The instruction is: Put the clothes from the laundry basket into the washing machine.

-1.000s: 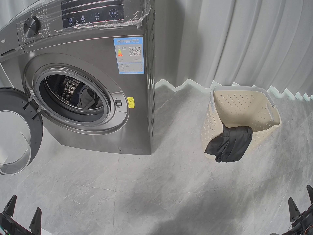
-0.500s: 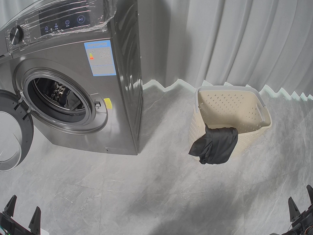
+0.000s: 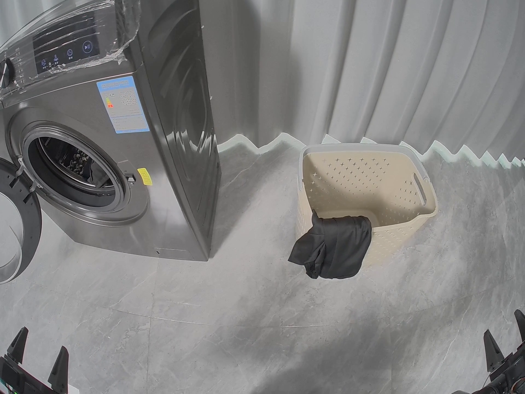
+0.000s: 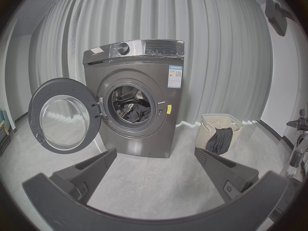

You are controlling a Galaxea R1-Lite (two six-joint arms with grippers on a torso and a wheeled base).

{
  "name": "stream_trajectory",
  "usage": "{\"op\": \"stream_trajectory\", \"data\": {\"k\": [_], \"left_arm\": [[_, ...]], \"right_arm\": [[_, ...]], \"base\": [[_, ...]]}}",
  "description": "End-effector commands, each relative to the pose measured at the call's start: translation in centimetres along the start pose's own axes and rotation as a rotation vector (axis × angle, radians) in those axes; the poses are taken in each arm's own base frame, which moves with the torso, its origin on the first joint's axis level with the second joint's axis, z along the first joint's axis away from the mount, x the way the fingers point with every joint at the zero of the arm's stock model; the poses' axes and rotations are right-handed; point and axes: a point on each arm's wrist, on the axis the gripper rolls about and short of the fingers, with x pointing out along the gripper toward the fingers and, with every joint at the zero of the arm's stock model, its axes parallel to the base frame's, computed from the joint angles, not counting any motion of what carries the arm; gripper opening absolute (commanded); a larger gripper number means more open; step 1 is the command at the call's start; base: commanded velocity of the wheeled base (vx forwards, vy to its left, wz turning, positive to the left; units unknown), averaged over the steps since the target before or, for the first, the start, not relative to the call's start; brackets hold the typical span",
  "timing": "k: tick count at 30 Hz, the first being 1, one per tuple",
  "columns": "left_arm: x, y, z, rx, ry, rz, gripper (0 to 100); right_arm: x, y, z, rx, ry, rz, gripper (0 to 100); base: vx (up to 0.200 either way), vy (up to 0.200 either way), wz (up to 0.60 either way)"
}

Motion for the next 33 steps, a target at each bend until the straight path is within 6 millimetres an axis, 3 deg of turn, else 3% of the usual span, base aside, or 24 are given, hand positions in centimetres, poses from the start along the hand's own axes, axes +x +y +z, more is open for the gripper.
{"op": "stream_trajectory", "data": {"k": [1,8,17,29,33], "left_arm": [[0.0,0.02,-0.49,0.0,0.0,0.0,100],[0.0,0.02,-0.49,0.0,0.0,0.0,100],[0.0,0.02,-0.49,-0.002,0.0,0.002,100],[0.0,0.02,-0.49,-0.002,0.0,0.002,100],[0.0,0.02,-0.49,-0.002,0.0,0.002,100]], "right_arm": [[0.02,0.0,-0.43,0.0,0.003,0.0,100],[0.01,0.0,-0.39,0.0,0.001,-0.001,100],[0.01,0.0,-0.39,0.0,0.001,-0.001,100],[0.01,0.0,-0.39,0.0,0.001,-0.001,100],[0.02,0.0,-0.43,0.0,0.003,-0.001,100]], "base": [[0.0,-0.2,0.0],[0.0,-0.2,0.0],[0.0,0.0,0.0],[0.2,0.0,0.0],[0.0,0.0,0.0]]}}
